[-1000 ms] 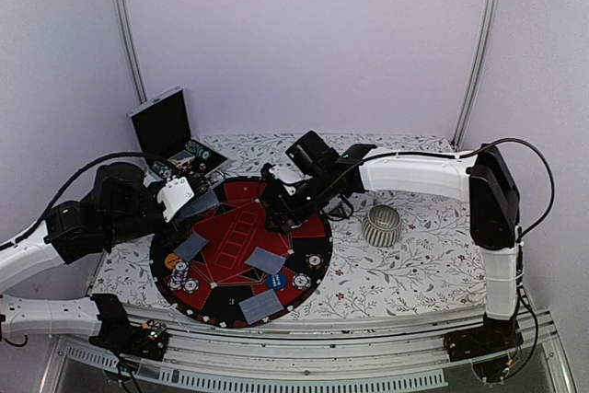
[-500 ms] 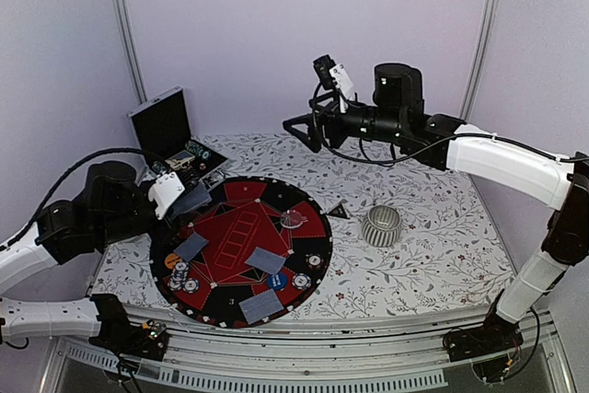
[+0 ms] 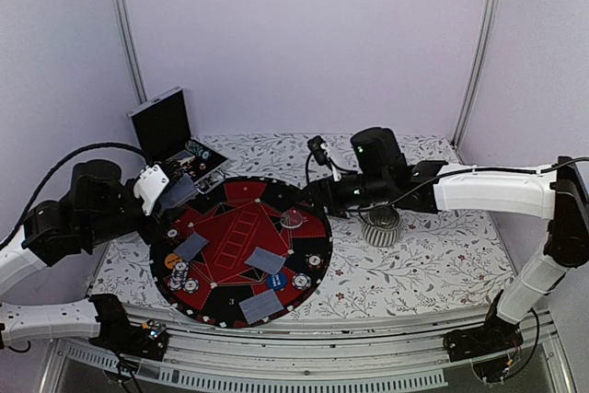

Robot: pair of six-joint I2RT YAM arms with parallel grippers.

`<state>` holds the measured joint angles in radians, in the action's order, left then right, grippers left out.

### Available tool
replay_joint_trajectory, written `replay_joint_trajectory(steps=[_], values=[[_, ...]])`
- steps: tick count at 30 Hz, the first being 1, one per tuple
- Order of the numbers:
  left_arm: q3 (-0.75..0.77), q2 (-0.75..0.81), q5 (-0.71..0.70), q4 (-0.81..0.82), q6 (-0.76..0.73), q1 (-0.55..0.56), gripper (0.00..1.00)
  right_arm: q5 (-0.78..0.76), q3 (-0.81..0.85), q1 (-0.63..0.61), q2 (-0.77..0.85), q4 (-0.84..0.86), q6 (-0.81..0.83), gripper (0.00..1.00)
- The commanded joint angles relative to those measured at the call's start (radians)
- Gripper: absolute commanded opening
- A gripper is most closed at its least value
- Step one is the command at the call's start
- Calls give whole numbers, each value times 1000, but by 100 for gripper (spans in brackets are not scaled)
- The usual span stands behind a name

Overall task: Distribute texas hold em gaming equipment
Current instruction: Pick up the poker card from the poker table mat.

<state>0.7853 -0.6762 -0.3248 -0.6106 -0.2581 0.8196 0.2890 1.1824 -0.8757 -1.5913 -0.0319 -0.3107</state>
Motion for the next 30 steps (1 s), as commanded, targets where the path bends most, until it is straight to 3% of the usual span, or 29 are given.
replay_joint_trajectory(steps=[1,8,14,30], values=[[-10,7,0,-18,31,-9,53,14,-12,-28,-97,-25,-137,62],[8,-23,45,-7,-24,-9,54,156,164,-18,-325,-86,-127,54],[-4,-39,71,-21,-28,-8,54,192,246,-10,-458,-141,-131,47],[-49,-5,89,-12,-18,-8,54,337,326,-10,-630,-294,-64,41]])
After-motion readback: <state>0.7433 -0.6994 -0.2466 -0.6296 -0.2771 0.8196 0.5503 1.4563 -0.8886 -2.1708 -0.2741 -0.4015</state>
